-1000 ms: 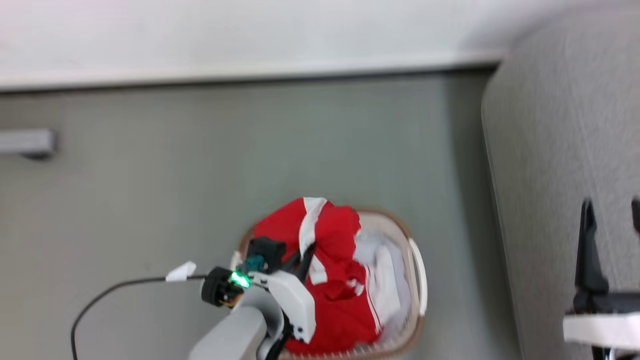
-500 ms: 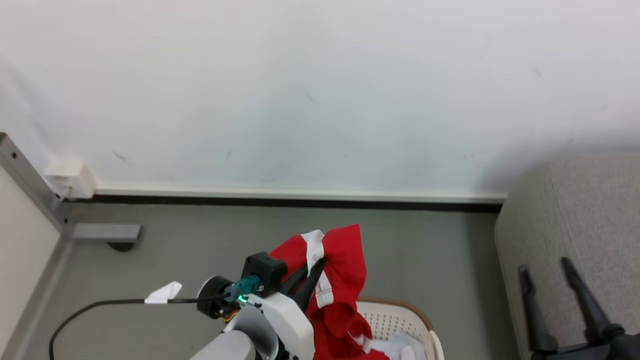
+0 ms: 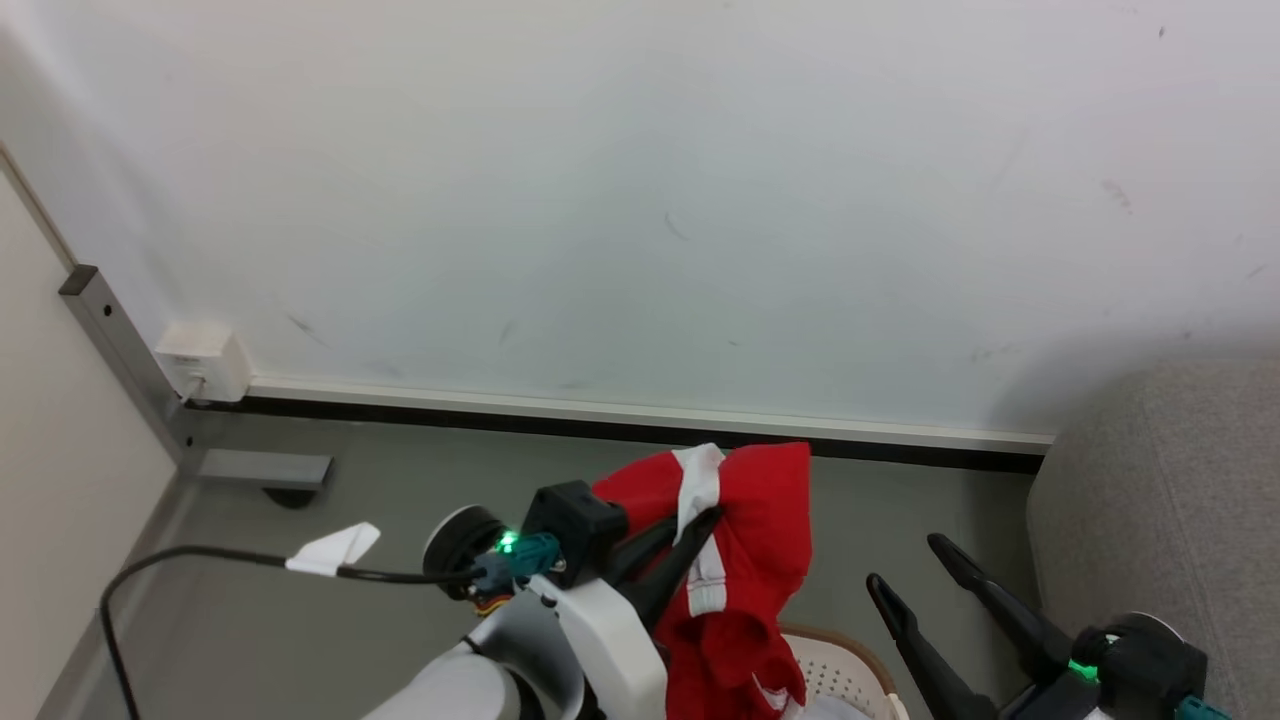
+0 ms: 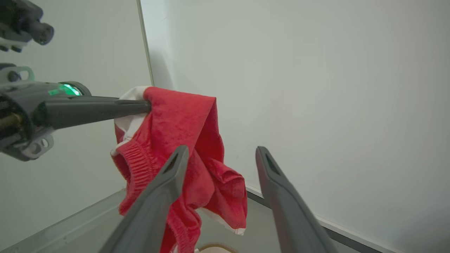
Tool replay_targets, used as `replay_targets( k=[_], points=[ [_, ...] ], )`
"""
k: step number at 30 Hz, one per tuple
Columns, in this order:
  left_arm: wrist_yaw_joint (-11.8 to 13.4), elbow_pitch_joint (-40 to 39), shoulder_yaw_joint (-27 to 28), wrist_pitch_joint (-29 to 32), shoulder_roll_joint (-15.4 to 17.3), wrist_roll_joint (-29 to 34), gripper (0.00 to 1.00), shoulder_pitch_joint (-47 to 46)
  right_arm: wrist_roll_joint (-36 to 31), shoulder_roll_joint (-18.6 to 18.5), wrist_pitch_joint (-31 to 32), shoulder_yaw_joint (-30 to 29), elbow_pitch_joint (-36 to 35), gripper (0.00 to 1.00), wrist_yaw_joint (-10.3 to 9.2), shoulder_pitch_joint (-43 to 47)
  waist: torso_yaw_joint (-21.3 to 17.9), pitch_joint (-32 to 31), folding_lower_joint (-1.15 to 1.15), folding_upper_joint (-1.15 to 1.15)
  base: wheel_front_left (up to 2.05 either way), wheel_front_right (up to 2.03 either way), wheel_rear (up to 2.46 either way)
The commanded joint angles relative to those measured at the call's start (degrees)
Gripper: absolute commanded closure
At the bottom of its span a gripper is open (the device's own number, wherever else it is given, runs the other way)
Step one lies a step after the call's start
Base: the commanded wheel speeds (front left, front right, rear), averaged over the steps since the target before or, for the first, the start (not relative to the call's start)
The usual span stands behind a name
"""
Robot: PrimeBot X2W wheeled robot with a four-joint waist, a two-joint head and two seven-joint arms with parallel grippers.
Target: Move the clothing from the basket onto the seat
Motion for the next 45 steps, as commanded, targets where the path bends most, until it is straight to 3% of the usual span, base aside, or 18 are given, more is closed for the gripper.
replay_targets(
  k=[1,10,17,19,27,28,29,30,31,45],
  points=[
    [-0.16,-0.83,-0.21,0.49,-0.42,0.54,1.00,-0.64,2.09,-1.05,0.37,2.00,0.10,0.00,-0.14,-2.01,0.09,-0.06,0.01,0.00,0.00,0.00,0.00],
    [-1.06,-2.47,-1.57,1.08,-2.03,-0.29,1.00,-1.60,12.45,-3.26,3.54,11.44,1.48,0.00,-0.14,-9.31,0.18,0.35,0.01,0.00,0.00,0.00,0.00],
    [-3.16,-3.75,-2.98,1.93,-3.76,-3.13,1.00,-1.07,19.62,-1.23,4.52,17.39,4.97,0.00,-0.14,-13.33,0.39,0.51,0.01,0.00,0.00,0.00,0.00],
    [-3.32,-3.28,-3.20,1.71,-3.93,-3.40,1.00,-0.89,22.16,-1.30,3.80,18.93,4.57,1.00,-0.14,-14.50,0.44,0.64,0.01,0.00,0.00,0.00,0.00],
    [-2.48,-0.54,-2.76,-0.21,-3.53,-2.80,1.00,0.09,26.44,-4.29,0.72,21.94,4.78,1.00,-0.14,-17.17,-0.70,1.12,0.01,0.00,0.00,0.00,0.00],
    [-2.18,-0.33,-2.58,-0.67,-3.56,-2.51,0.80,0.09,26.64,-4.67,0.37,21.83,4.86,1.00,-0.14,-17.27,-0.95,1.17,0.01,0.00,0.00,0.00,0.00],
    [-1.99,0.02,-2.45,-1.18,-3.47,-2.24,0.51,0.18,26.96,-5.08,0.34,21.80,4.89,1.00,-0.14,-17.27,-1.29,1.23,0.01,0.00,0.00,0.00,0.00],
    [-1.78,0.37,-2.31,-1.50,-3.60,-2.50,0.12,0.48,27.02,-5.64,0.04,21.50,5.04,1.00,-0.14,-17.20,-1.61,1.26,0.01,0.00,0.00,0.00,0.00],
    [-1.66,0.68,-2.27,-1.66,-3.64,-2.71,0.00,0.69,27.10,-6.21,-0.16,21.14,5.13,1.00,-0.14,-17.16,-2.00,1.36,0.01,0.00,0.00,0.00,0.00],
    [-1.32,6.23,-2.66,-5.83,-6.37,-2.73,0.00,0.68,24.44,-12.10,-0.55,10.48,1.80,1.00,-0.14,-12.80,-12.10,3.37,0.01,0.00,0.00,0.00,0.00]
  ],
)
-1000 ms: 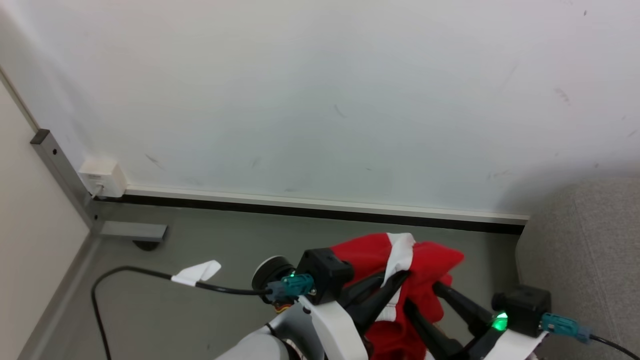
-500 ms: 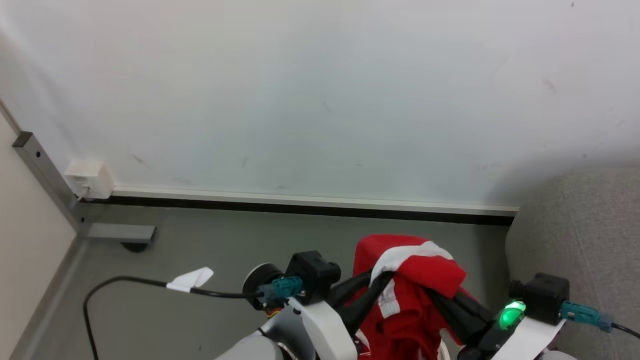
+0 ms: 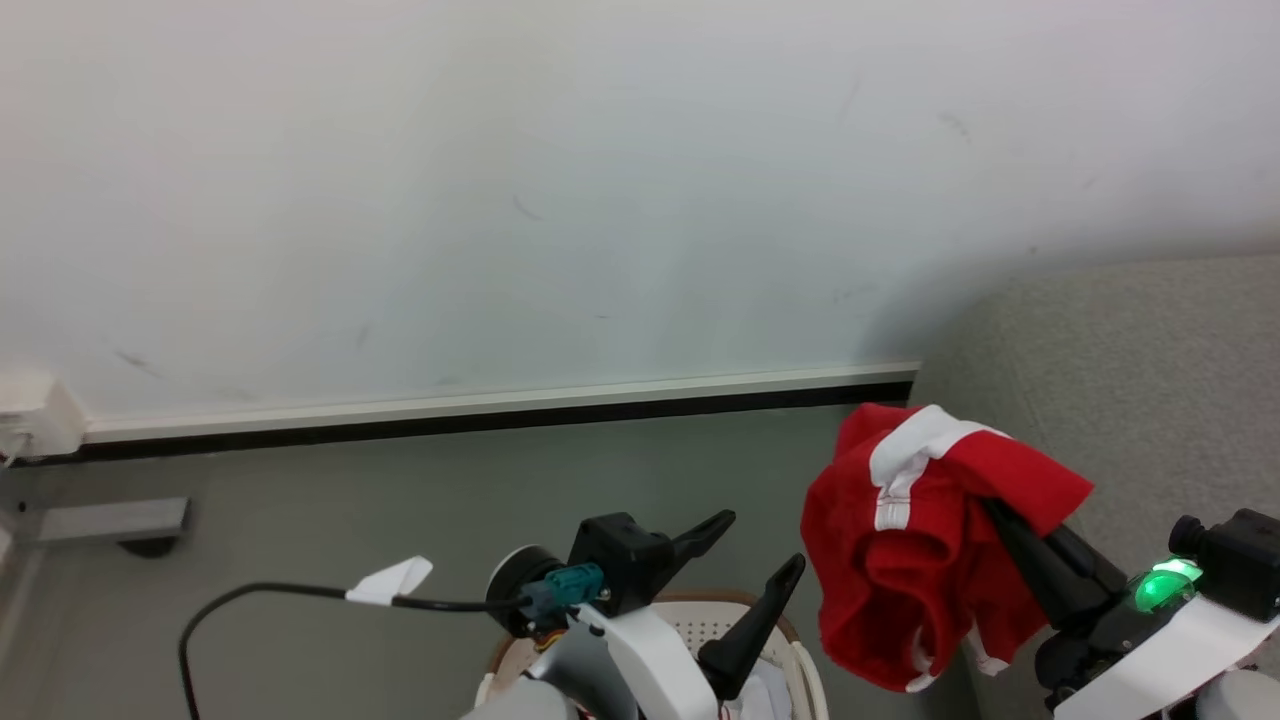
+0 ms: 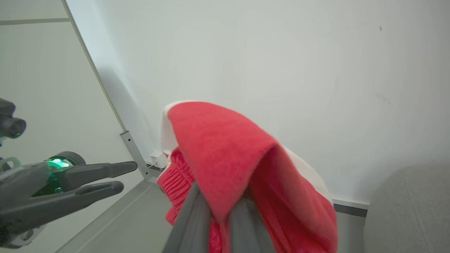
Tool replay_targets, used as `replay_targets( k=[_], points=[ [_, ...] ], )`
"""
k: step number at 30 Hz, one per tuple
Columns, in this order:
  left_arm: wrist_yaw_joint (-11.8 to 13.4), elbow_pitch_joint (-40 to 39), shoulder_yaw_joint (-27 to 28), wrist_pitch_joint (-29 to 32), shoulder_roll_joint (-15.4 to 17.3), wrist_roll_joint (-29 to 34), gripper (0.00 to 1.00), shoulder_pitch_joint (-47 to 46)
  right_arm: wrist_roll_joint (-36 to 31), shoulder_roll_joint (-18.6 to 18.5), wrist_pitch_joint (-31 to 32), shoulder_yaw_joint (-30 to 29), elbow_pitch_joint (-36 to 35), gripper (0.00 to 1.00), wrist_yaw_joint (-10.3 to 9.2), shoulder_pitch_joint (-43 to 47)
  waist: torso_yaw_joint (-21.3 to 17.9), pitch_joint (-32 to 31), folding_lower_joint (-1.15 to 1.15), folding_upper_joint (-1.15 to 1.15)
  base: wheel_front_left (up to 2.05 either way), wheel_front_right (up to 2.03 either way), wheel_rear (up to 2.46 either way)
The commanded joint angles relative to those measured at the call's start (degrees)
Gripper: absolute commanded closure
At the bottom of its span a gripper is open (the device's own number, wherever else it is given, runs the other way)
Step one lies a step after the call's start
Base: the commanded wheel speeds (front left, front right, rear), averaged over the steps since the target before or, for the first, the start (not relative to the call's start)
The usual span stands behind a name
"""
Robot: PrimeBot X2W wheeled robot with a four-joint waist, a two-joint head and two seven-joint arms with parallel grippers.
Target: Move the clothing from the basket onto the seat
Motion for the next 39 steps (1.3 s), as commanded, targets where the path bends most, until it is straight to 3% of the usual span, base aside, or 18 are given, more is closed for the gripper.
replay_targets(
  k=[1,8,14,20,27,33,39],
  points=[
    [0.07,0.38,0.03,-0.68,-0.23,0.13,0.00,-0.44,-0.31,-0.51,-0.21,-0.61,-0.62,1.00,-0.14,0.72,-2.80,0.85,0.00,0.00,0.00,0.00,0.00],
    [-0.56,1.36,-0.92,-1.51,-2.11,1.18,0.00,-2.68,-1.55,-1.99,-0.22,-5.93,-1.93,1.00,-0.14,2.47,-8.06,4.15,0.00,0.00,0.00,0.00,0.00],
    [-1.01,2.15,-1.58,-1.15,-3.71,2.61,0.00,-6.36,-1.71,-0.96,-0.23,-12.82,-0.65,1.00,-0.14,1.74,-8.99,9.95,0.00,0.00,0.00,0.00,0.00],
    [-2.01,3.81,-1.84,0.20,-4.62,4.90,0.00,-12.86,-1.41,-1.30,-0.04,-21.56,4.07,1.00,-0.14,-4.89,-6.74,19.61,0.00,0.00,0.00,0.00,0.00],
    [-2.55,6.38,-1.83,-0.43,-5.38,8.97,0.00,-21.42,0.58,-8.34,2.86,-30.80,14.29,1.00,-0.14,-16.92,-1.88,31.05,0.00,0.00,0.00,0.00,0.00],
    [-2.99,8.23,-1.73,-2.46,-6.88,11.04,0.00,-26.01,-2.19,-14.39,4.46,-39.49,23.46,1.00,-0.14,-27.36,1.82,37.73,0.00,0.00,0.00,0.00,0.00],
    [-3.76,8.75,-2.31,-4.61,-8.16,11.61,0.00,-28.67,-7.45,-15.99,4.25,-43.86,33.47,1.00,-0.14,-35.10,4.00,41.56,0.00,0.00,0.00,0.00,0.00]
  ],
)
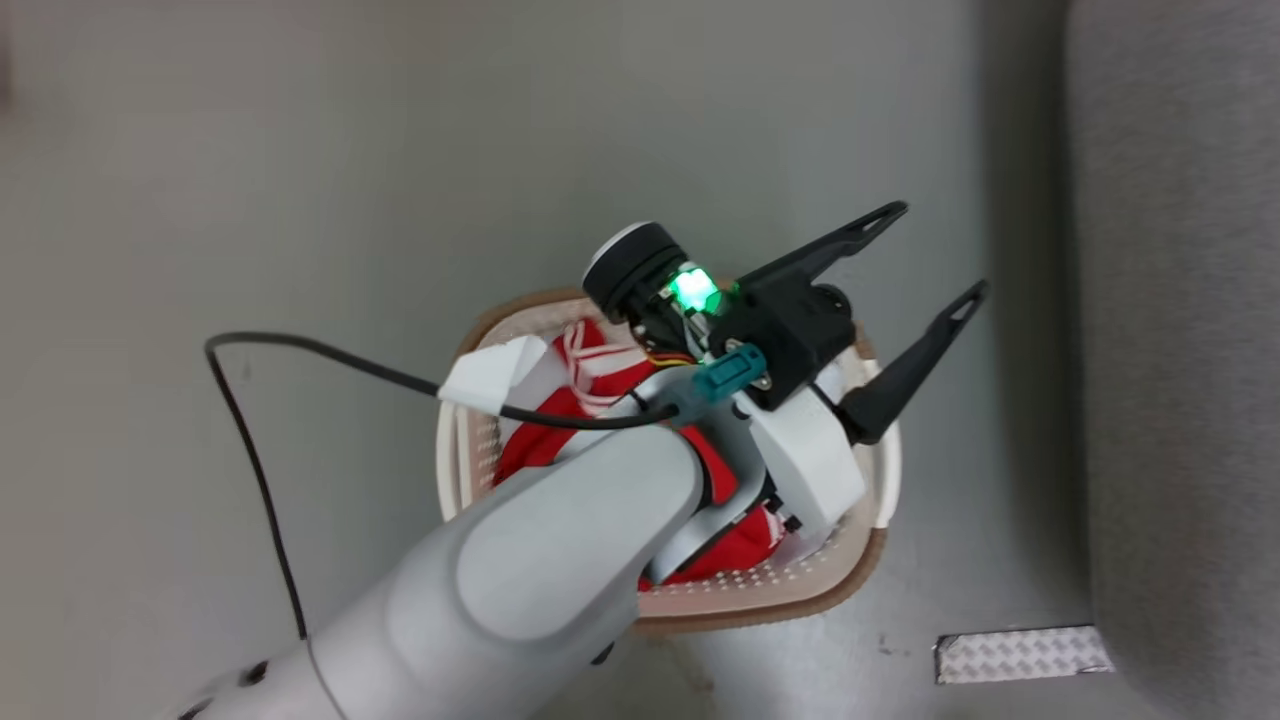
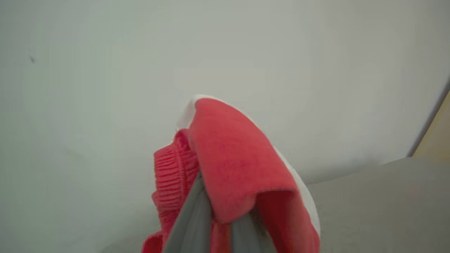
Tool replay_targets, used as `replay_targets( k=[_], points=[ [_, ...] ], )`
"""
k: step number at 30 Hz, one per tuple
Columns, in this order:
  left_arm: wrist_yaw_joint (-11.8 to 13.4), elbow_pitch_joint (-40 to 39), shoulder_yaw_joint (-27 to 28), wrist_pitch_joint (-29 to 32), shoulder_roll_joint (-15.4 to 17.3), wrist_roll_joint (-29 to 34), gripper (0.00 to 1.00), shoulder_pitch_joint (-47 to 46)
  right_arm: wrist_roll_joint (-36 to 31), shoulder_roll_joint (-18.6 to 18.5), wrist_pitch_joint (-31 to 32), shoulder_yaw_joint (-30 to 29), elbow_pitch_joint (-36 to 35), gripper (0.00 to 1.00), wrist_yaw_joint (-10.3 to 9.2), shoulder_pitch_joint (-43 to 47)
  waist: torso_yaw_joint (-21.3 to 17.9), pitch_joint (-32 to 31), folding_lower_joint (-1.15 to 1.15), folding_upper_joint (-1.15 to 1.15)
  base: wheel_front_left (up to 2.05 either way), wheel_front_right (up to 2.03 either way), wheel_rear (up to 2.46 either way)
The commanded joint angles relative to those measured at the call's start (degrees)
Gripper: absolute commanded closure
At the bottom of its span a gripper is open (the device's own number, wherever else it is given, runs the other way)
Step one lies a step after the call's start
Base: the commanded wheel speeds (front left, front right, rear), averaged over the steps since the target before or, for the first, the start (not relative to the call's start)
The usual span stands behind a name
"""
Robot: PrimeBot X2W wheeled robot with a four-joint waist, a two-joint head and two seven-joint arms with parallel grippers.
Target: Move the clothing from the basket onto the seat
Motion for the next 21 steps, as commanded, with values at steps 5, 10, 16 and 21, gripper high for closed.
replay_targets(
  k=[5,10,16,21],
  points=[
    [-0.52,0.86,-0.81,-1.74,-0.94,0.26,0.00,-1.37,-4.30,4.59,-1.46,-1.11,10.30,1.00,-0.14,-1.42,3.25,3.49,-0.03,0.00,0.00,0.00,0.00],
    [-0.66,2.29,-0.98,-2.90,-1.02,-0.53,0.00,-0.86,-8.58,8.70,-3.77,-1.10,16.38,0.00,-0.14,-0.05,2.57,2.10,-0.03,0.00,0.00,0.00,0.00],
    [-0.09,4.36,-0.72,-4.75,0.72,-1.60,0.00,1.98,-9.05,12.46,-4.58,0.33,11.74,0.00,-0.14,8.06,1.05,-3.22,-0.03,0.00,0.00,0.00,0.00],
    [0.78,6.15,0.21,-7.21,2.28,-3.42,0.00,6.89,-11.47,14.77,-4.55,-2.58,1.28,0.00,-0.14,19.54,0.18,-10.27,-0.03,0.00,0.00,0.00,0.00]
  ],
)
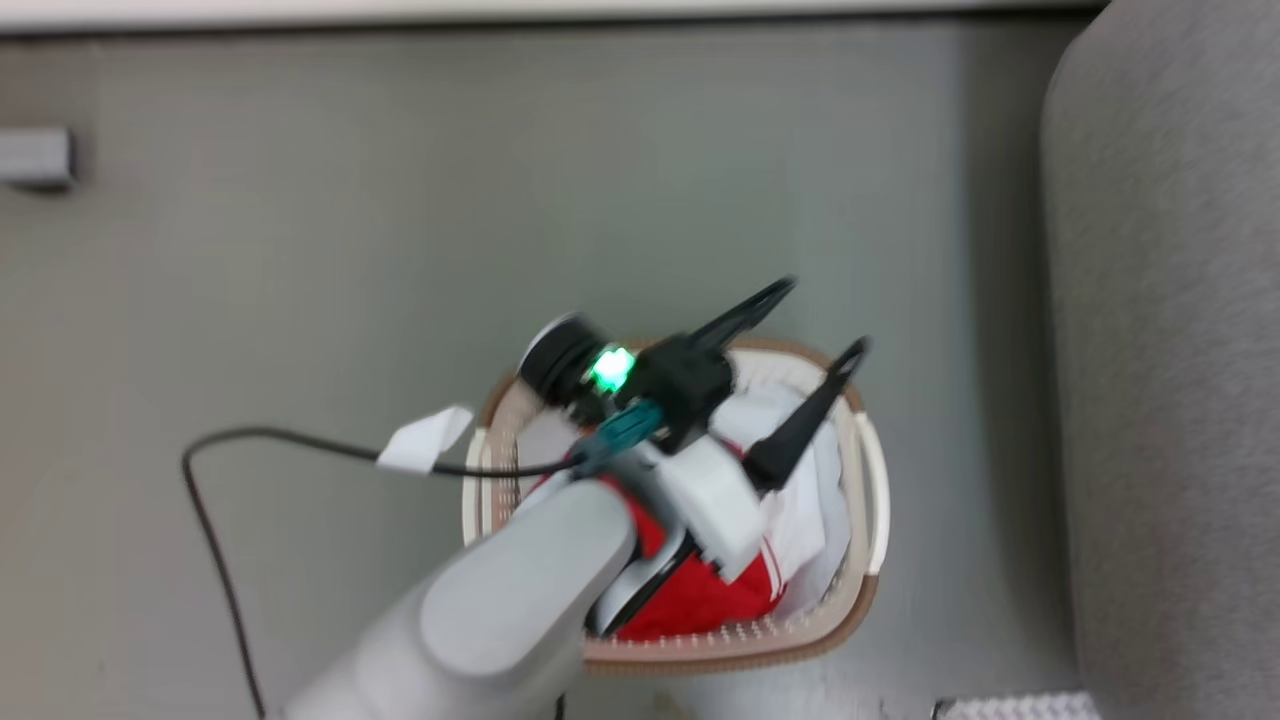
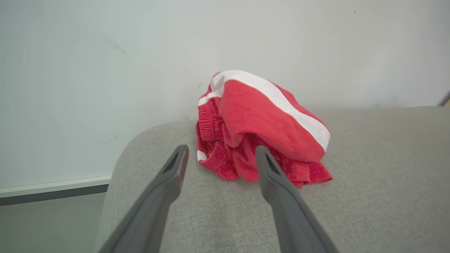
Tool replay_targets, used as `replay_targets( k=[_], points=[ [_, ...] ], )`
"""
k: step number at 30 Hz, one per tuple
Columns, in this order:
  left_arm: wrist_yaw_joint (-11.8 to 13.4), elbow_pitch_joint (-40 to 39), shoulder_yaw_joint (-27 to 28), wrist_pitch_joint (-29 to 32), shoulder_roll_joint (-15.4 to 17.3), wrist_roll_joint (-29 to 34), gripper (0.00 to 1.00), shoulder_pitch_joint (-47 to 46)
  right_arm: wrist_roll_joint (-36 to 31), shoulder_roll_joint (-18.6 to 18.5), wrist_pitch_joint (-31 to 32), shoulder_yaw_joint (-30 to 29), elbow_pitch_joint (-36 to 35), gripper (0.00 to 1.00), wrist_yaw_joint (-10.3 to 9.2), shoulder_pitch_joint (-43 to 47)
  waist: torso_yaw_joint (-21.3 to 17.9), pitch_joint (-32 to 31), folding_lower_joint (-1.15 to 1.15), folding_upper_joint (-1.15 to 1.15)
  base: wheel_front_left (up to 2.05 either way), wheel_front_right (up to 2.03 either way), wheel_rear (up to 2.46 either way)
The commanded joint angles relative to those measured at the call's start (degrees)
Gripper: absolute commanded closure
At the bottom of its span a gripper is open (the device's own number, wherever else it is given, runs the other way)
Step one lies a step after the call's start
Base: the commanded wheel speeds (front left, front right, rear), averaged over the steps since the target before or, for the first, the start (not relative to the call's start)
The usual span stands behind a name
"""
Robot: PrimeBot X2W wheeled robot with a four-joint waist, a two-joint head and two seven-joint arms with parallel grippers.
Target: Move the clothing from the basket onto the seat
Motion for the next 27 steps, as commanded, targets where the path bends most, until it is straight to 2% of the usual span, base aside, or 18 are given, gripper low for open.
replay_targets(
  k=[1,3,7,11,16,22,27],
  points=[
    [0.36,0.25,0.31,-0.38,0.61,-0.60,0.00,1.55,-1.42,0.28,-0.17,-0.62,-1.52,0.00,-0.14,2.25,-0.84,-4.84,0.01,0.00,0.00,0.00,0.00],
    [1.33,0.74,1.25,-1.48,1.28,-2.00,0.00,4.07,-4.73,2.14,-0.18,-3.59,-7.35,0.00,-0.14,6.87,-0.73,-7.96,0.01,0.00,0.00,0.00,0.00],
    [3.05,1.22,3.37,-3.18,2.47,-4.24,0.00,10.15,-11.27,8.29,-0.18,-8.59,-19.02,0.00,-0.14,16.52,0.26,-14.06,0.01,0.00,0.00,0.00,0.00],
    [4.86,0.93,5.57,-3.88,3.73,-5.93,0.00,16.05,-17.70,13.83,-0.20,-10.00,-27.69,0.00,-0.14,25.04,2.31,-19.34,0.01,0.00,0.00,0.00,0.00],
    [6.83,-0.81,9.12,-4.34,5.47,-5.92,0.00,22.56,-23.69,20.95,-0.11,-9.93,-35.23,0.00,-0.14,33.20,5.27,-24.77,0.01,0.00,0.00,0.00,0.00],
    [8.65,-6.22,17.42,-4.29,6.63,-2.67,0.00,32.27,-28.70,27.48,-0.10,-9.30,-38.44,0.00,-0.14,40.02,7.90,-28.91,0.01,0.00,0.00,0.00,0.00],
    [7.66,-8.26,24.09,-4.30,6.85,0.56,0.00,40.59,-30.23,30.85,-0.10,-6.80,-36.73,0.00,-0.14,44.75,8.98,-31.85,0.01,0.00,0.00,0.00,0.00]
  ],
)
